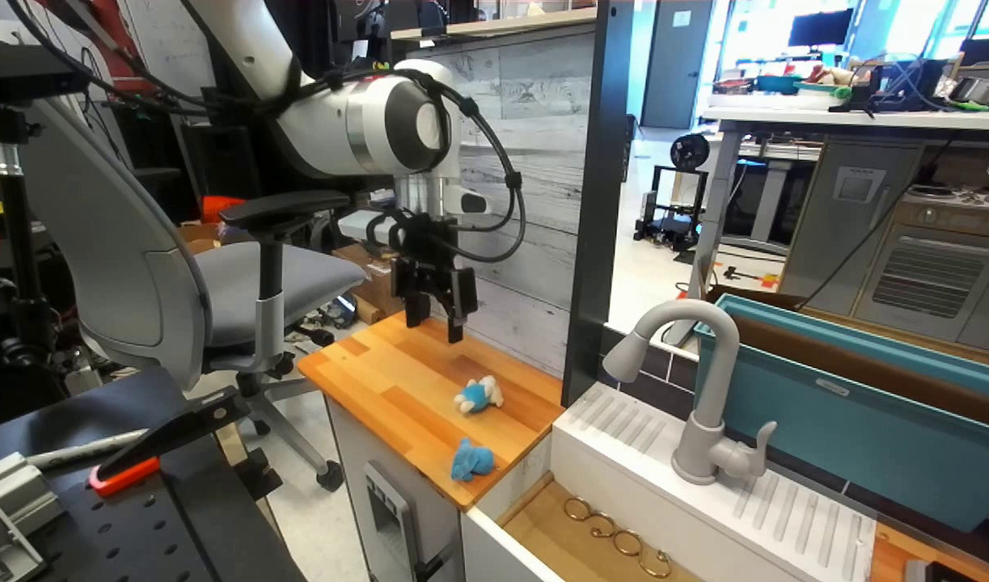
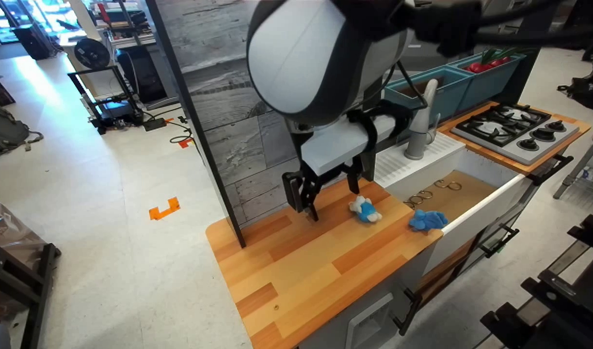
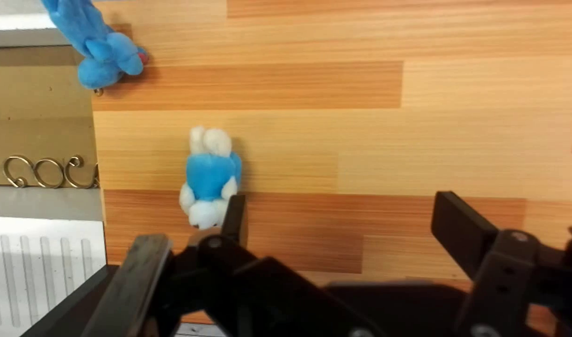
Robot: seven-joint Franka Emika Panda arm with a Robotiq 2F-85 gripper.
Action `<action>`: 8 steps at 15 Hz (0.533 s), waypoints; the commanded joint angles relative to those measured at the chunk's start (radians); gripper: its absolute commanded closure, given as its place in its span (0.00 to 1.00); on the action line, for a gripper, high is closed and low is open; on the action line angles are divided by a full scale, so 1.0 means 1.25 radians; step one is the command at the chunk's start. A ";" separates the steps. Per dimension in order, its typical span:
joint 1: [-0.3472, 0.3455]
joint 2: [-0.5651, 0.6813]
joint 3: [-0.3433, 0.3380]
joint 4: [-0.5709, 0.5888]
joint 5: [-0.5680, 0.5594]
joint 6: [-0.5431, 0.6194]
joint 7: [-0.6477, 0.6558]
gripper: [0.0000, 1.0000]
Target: Move the white toy to the right
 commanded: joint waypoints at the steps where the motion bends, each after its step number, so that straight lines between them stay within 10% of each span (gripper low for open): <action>1: 0.011 -0.143 0.025 -0.160 0.004 0.035 -0.005 0.00; 8: 0.013 -0.204 0.047 -0.200 0.001 0.005 0.001 0.00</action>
